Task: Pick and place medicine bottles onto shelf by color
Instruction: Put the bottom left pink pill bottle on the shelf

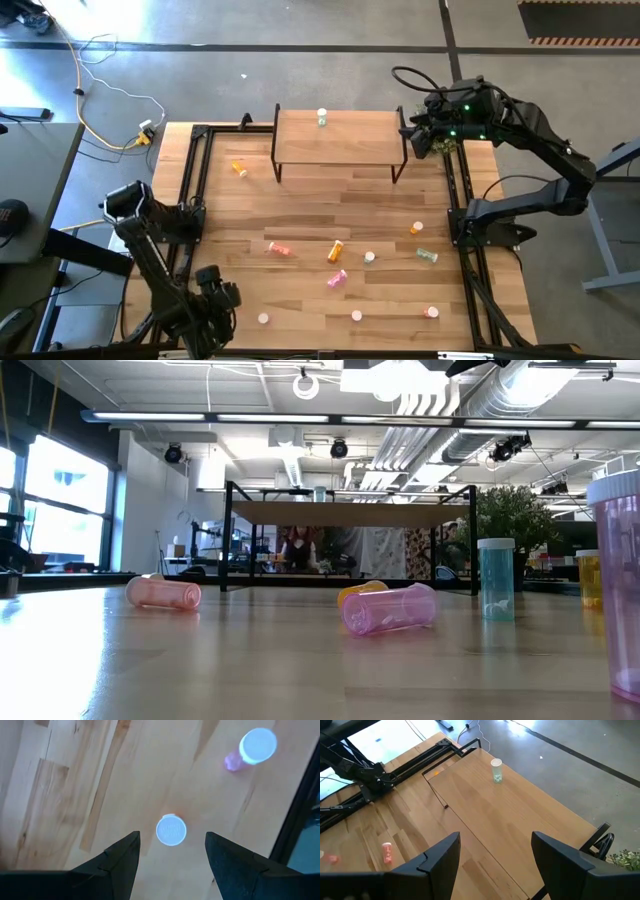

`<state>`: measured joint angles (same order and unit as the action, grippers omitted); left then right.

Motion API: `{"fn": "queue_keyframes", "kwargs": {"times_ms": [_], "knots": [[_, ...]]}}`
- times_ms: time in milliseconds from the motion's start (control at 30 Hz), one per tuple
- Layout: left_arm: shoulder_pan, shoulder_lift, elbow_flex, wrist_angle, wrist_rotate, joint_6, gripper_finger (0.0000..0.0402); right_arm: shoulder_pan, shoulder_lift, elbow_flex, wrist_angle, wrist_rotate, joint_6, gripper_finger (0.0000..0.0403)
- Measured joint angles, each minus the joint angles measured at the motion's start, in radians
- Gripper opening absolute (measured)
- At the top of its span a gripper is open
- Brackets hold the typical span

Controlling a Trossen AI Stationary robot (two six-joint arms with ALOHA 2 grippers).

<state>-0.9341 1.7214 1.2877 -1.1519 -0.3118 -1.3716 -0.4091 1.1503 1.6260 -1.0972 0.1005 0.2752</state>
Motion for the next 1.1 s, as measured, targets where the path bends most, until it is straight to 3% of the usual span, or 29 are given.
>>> {"fn": "queue_keyframes", "kwargs": {"times_ms": [1000, 1100], "knots": [[0.006, 0.148, -0.008, 0.007, -0.024, -0.156, 0.0213, 0.0, 0.0, 0.0, -0.002, 0.001, -0.014, 0.0236], [0.011, 0.148, -0.059, 0.056, 0.022, -0.173, 0.0206, 0.0, 0.0, 0.0, -0.002, 0.001, -0.014, 0.0236]]}}
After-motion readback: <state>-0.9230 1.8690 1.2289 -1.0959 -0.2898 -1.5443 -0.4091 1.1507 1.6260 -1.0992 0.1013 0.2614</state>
